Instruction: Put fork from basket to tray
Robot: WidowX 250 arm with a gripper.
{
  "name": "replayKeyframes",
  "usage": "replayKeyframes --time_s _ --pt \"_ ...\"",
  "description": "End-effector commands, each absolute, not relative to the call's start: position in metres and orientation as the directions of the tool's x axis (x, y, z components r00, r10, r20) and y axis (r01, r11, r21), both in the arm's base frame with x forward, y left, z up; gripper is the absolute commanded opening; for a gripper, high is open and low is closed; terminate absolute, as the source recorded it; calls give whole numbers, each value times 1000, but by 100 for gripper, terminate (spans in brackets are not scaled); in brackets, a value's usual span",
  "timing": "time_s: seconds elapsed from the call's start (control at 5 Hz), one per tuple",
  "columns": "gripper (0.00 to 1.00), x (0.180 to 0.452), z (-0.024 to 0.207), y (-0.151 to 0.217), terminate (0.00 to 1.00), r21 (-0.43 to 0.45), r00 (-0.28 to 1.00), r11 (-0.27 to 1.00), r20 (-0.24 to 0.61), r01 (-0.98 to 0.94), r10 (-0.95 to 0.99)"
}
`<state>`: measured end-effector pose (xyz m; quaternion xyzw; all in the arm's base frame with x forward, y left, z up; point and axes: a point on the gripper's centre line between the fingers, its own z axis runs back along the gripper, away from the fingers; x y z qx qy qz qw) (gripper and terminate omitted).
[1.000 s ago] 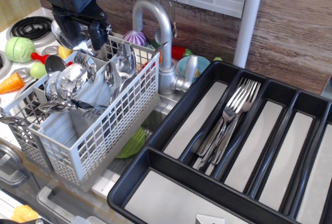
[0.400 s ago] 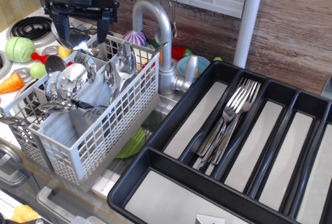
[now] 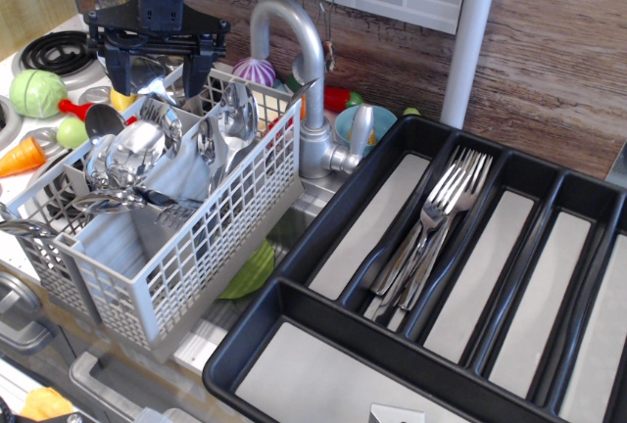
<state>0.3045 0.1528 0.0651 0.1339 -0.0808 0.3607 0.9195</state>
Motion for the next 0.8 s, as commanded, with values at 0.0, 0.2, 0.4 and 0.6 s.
replayKeyframes --time_s 0.0,0.2,0.4,0.6 --pt "100 306 63 160 0 174 692 674 280 -718 666" --pt "0 306 55 161 0 172 692 674 277 -718 667" --pt "0 305 51 163 0 157 712 699 255 -698 654" --pt "0 304 48 165 0 149 727 716 243 -682 642"
